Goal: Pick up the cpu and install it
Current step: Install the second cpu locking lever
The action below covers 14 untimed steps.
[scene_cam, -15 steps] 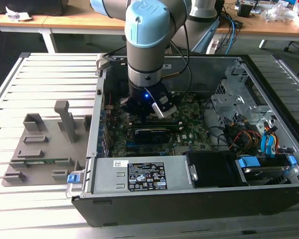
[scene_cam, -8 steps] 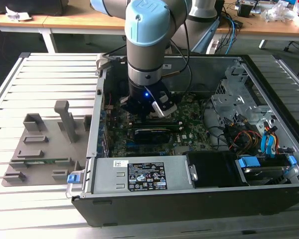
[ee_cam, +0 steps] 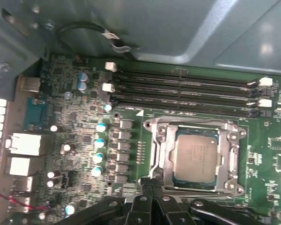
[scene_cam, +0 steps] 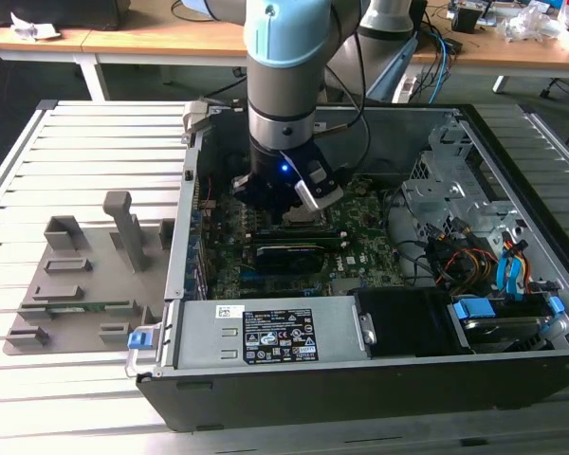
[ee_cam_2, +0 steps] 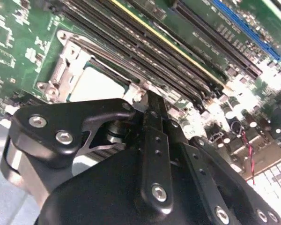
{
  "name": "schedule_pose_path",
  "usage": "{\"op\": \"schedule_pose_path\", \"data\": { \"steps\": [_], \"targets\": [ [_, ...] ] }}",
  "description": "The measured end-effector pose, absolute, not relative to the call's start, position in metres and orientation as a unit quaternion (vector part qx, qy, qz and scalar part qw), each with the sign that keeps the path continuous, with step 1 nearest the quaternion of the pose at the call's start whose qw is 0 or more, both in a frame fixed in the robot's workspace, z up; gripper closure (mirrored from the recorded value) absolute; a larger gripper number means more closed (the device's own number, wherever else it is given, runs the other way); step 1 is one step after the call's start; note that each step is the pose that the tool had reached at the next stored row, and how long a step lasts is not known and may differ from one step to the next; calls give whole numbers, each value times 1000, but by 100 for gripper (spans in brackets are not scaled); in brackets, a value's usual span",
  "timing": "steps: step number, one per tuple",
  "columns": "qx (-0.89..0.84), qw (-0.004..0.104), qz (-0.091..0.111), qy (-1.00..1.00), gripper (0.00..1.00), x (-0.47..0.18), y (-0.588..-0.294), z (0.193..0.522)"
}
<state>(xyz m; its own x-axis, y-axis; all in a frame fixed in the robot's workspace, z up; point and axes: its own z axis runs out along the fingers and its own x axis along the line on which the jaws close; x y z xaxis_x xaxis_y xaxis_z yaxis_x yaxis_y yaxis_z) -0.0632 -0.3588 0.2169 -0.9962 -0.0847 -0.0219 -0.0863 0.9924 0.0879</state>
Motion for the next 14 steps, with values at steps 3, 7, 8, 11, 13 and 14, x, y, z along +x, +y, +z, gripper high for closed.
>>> {"op": "schedule_pose_path", "data": {
  "steps": [3,7,8,11,13,14],
  "targets": [
    [-43,5,23,999,89,-42,-351,217],
    [-43,2,7,999,89,-24,-339,217],
    [-43,2,2,999,89,-20,-336,217],
    [-43,1,-16,999,89,-13,-322,217],
    [-43,0,-20,999,89,-12,-317,217],
    [-43,0,-23,999,89,-12,-314,219]
  ]
}}
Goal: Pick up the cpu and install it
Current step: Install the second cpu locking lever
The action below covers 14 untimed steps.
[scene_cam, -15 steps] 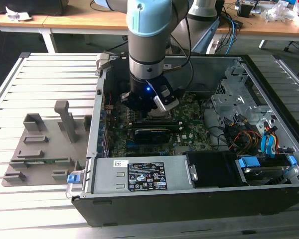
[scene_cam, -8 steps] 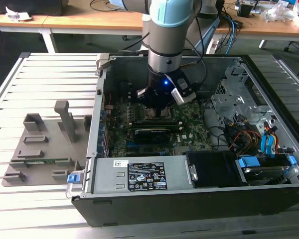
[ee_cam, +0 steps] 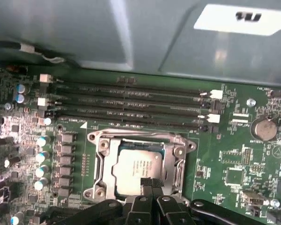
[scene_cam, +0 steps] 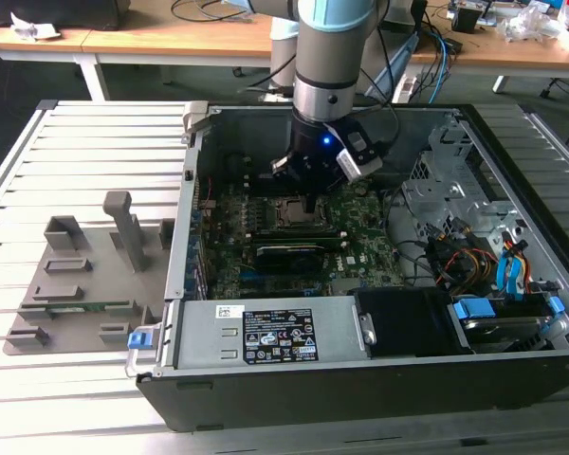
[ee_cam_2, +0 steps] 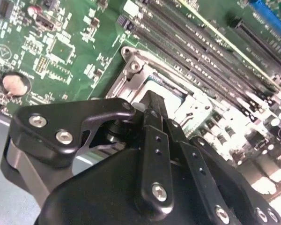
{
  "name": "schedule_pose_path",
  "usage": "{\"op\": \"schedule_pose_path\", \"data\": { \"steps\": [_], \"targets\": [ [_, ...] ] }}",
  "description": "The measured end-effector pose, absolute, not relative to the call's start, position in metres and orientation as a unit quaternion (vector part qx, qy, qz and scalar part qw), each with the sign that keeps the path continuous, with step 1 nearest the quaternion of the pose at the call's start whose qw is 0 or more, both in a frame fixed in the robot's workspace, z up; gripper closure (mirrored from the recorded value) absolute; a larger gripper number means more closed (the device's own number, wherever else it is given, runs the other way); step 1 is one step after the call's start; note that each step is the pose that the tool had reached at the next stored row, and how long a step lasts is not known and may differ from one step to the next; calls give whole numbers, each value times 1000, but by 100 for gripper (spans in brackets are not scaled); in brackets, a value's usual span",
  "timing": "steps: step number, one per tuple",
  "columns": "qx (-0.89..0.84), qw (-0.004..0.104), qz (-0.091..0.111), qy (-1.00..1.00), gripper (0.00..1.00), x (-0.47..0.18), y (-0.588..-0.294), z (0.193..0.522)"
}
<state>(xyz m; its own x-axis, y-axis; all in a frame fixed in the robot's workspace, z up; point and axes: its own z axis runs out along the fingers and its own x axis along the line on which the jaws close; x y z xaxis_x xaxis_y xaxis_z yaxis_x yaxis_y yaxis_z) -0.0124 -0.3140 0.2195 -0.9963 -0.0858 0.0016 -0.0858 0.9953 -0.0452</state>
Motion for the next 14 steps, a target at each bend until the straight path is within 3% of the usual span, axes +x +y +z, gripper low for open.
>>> {"op": "schedule_pose_path", "data": {
  "steps": [6,14],
  "targets": [
    [-43,0,-25,999,89,-12,-313,258],
    [-43,0,-25,999,89,-12,-313,259]
  ]
}}
